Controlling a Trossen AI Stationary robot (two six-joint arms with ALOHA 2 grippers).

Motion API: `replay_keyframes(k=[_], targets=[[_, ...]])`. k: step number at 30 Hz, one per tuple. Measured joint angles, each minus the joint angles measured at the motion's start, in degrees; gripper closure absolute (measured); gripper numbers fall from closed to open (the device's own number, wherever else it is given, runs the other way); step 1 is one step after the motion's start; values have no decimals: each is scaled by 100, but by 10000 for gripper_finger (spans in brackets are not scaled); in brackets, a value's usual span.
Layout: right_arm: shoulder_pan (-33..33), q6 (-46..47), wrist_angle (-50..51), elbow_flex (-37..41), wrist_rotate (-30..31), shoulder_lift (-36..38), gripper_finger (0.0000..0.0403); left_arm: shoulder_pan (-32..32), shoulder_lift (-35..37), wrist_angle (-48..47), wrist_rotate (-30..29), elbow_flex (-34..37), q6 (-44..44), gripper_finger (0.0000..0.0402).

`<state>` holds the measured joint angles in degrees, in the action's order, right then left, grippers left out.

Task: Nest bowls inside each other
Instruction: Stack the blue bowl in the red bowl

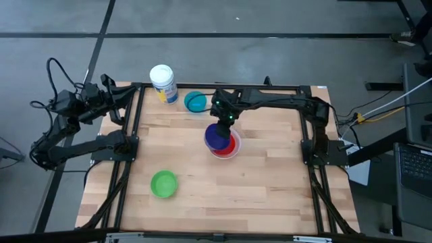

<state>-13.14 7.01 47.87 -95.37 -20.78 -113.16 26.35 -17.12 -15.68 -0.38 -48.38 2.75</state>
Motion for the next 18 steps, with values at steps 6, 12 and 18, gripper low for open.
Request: replay_keyframes(k=[6,12,18], targets=[[-119,-82,131,0,178,-105,402,0,0,-3,2,0,-3,373],[-110,-260,376,0,325,-180,402,0,0,-5,2,0,-37,373],[-95,-301,399,0,386,-203,402,0,0,-3,3,0,-47,373]])
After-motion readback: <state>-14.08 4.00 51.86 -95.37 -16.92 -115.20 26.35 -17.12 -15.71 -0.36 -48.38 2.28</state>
